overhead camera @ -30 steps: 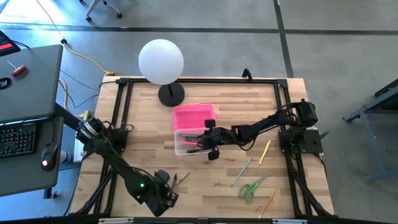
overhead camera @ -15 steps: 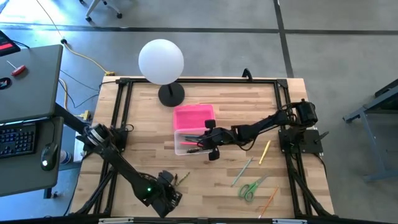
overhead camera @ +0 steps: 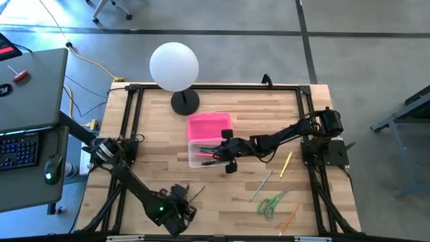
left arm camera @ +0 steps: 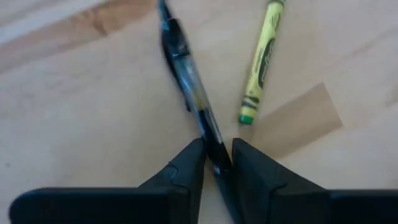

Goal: Pick & place school supplies into a supply box
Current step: Put the black pen into the pink supply box

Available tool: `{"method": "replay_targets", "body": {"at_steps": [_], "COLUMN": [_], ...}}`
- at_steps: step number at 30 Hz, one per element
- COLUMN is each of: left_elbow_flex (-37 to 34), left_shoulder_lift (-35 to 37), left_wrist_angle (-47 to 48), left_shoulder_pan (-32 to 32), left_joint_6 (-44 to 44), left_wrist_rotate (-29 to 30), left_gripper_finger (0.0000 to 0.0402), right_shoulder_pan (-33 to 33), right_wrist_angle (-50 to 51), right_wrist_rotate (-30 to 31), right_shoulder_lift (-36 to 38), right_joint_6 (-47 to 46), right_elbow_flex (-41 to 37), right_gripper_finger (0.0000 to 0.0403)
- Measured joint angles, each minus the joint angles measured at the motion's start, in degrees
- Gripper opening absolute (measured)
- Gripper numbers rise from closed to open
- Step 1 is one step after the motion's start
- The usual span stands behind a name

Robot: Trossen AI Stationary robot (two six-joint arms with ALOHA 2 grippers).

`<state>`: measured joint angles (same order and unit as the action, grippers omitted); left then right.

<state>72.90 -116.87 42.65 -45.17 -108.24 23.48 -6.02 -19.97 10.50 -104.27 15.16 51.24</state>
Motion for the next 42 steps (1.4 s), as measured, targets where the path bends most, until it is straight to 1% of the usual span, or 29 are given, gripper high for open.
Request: {"method": "replay_targets", "body": {"at_steps": [3,7,10,14,18,20,23,26,29,32,38,40,42], "left_elbow_flex": [-0.07,-0.30,-0.53,-0.80,-4.43,-6.48,-8.96,-9.57,-9.66,-9.68,-10.29,-11.58,-13.51], "left_shoulder_lift": [-0.12,-0.25,-0.41,-0.56,-0.25,-0.07,0.10,-0.10,-0.14,-0.14,-0.33,-0.27,-0.16], "left_wrist_angle": [2.62,9.58,14.38,17.04,13.21,11.16,9.35,9.12,9.10,9.06,9.41,8.26,7.17], "left_shoulder_pan": [0.02,0.14,0.54,0.70,0.56,0.45,0.37,0.39,0.44,0.46,1.24,1.67,1.73], "left_joint_6": [-1.87,-6.23,-6.54,-6.34,-6.82,-8.52,-11.53,-12.94,-12.97,-12.93,-11.57,-11.52,-11.37], "left_wrist_rotate": [1.56,5.37,7.32,9.59,10.18,10.54,12.79,15.55,15.75,15.66,18.86,19.00,19.67], "left_gripper_finger": [0.0107,0.0102,0.0101,0.0101,0.0101,0.0101,0.0101,0.0101,0.0102,0.0120,0.0192,0.0207,0.0211], "right_shoulder_pan": [0.00,0.00,0.00,0.00,0.00,0.00,0.00,0.00,0.00,0.00,0.00,0.00,0.00], "right_wrist_angle": [0.00,-0.42,-0.42,-0.44,-0.44,-0.44,-0.44,-0.44,-0.44,-0.48,-0.87,-0.85,-0.85], "right_wrist_rotate": [-0.46,-0.61,-1.68,-3.01,-3.34,-3.46,-3.95,-4.77,-4.83,-4.81,-4.75,-4.74,-4.74], "right_shoulder_lift": [0.00,0.00,0.00,0.00,0.00,0.00,0.00,0.00,0.00,0.00,0.00,0.00,0.00], "right_joint_6": [-0.04,-0.13,-0.13,-0.13,-0.15,-0.15,-0.15,-0.15,-0.15,-0.15,-0.15,-0.15,-0.15], "right_elbow_flex": [0.00,0.00,0.00,0.00,0.00,0.00,0.00,0.00,0.00,0.00,0.00,0.00,0.00], "right_gripper_finger": [0.0087,0.0087,0.0087,0.0087,0.0087,0.0087,0.0087,0.0087,0.0087,0.0087,0.0087,0.0087,0.0087]}}
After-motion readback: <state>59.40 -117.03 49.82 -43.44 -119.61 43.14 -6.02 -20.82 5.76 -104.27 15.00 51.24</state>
